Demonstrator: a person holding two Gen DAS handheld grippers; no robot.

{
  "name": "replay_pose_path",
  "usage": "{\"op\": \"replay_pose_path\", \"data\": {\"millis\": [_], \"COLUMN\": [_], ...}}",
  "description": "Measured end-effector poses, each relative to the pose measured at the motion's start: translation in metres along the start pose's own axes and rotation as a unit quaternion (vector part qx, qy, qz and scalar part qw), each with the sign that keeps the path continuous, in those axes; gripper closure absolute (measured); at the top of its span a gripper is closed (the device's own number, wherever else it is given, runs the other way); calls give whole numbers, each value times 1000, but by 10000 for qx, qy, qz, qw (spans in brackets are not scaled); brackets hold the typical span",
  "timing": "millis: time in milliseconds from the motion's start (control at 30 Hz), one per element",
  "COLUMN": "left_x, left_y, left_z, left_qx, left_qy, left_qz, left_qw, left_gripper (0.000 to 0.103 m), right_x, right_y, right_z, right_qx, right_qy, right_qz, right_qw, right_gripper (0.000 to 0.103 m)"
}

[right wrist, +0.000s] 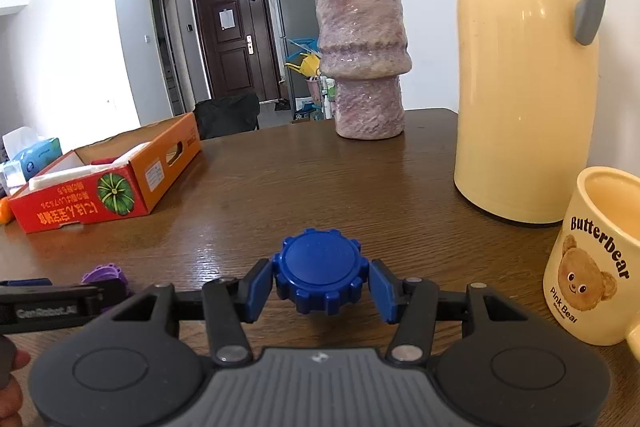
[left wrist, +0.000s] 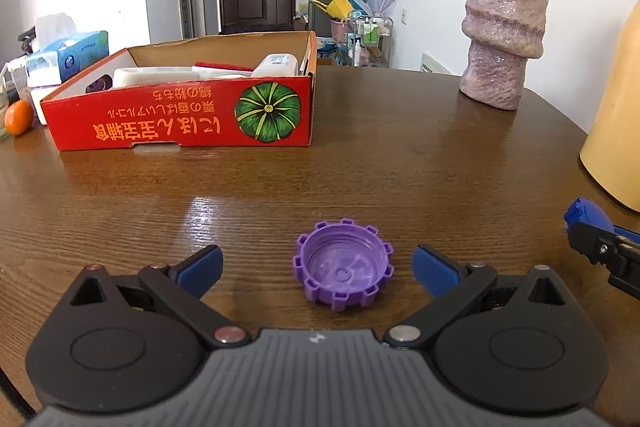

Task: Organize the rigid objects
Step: 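Lower the left tool onto the purple bottle cap and close it, then carry the blue cap and purple cap with both tools over the box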

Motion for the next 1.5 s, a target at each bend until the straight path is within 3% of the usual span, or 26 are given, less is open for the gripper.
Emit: {"op": "replay_pose_path", "data": {"millis": [167, 267, 367, 500, 1100, 1500], "left_x": [5, 7, 8, 6, 0, -38], "left_y": [-1, -2, -1, -1, 0, 2], "left_z": [4, 6, 10, 10, -3, -18], "left_qx": [-1, -42, -128, -125, 9, 115], "left_qy": [-172, -212, -234, -188, -17, 54], "left_qz": [-36, -15, 24, 47, 99, -96], "left_qw": [9998, 9998, 9996, 9997, 9999, 9999], "left_gripper": [1, 8, 20, 48, 48, 48], "right_x": [-3, -5, -7, -9, -26, -62], "right_y": [2, 4, 5, 6, 10, 18], "right_z": [-1, -1, -1, -1, -9, -16], "right_qx": [15, 22, 26, 38, 233, 381], "right_qy": [-41, -24, 3, 39, 65, 5], "right_qz": [-31, -61, -78, -102, -35, -18], "right_qw": [10000, 10000, 10000, 9999, 9997, 9993], "right_gripper": [51, 51, 51, 51, 51, 51]}}
Point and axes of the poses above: each gripper's, at about its wrist camera, not at the fingertips, and z roughly the way its jaws point, x to its right, y to its underside, the point moved 1 cm from there along z, roughly the way its jaws point, and after that the axes turned 10 degrees about -x, right-handed, at the moved point
